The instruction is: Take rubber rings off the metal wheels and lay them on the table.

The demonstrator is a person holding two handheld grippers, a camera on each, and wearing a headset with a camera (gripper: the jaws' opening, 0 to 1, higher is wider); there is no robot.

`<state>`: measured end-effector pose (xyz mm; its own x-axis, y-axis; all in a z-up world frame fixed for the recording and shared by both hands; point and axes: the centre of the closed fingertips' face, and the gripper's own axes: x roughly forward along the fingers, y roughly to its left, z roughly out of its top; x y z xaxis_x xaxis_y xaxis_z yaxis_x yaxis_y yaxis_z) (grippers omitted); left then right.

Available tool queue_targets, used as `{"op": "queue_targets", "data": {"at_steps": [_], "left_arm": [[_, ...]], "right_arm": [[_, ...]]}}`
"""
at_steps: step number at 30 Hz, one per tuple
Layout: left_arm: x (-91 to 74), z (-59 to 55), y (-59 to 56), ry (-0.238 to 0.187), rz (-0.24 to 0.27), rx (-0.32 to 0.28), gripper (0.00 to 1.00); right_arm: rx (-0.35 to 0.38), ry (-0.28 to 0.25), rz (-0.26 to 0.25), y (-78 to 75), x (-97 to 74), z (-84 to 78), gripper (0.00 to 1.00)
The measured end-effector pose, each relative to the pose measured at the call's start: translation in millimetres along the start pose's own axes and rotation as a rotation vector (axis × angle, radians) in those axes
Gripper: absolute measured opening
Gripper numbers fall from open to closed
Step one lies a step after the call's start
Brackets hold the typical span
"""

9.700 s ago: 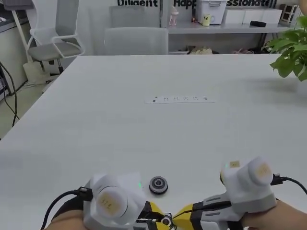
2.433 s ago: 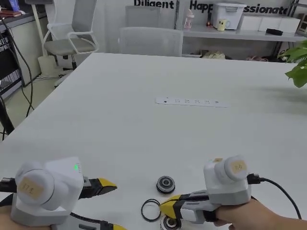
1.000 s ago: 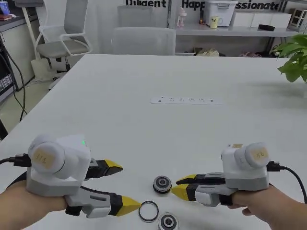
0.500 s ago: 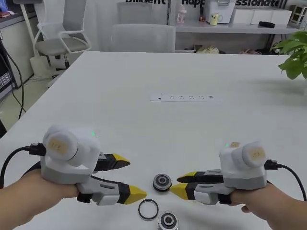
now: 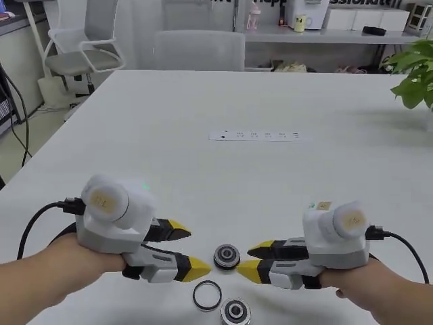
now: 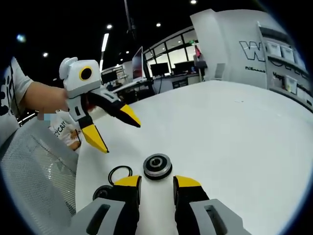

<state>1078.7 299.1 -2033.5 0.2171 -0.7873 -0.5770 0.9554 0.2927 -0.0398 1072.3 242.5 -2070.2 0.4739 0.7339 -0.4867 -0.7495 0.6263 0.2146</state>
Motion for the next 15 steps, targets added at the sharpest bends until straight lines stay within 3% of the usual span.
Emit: {"op": "queue_targets", "data": {"at_steps": [15], "left_arm": [[24.0, -2.1, -3.4, 0.020, -0.034, -0.016, 0.33]], "right_arm": [[-0.013, 0.006, -0.002, -0.6, 1.9, -3.2, 0.25]]}}
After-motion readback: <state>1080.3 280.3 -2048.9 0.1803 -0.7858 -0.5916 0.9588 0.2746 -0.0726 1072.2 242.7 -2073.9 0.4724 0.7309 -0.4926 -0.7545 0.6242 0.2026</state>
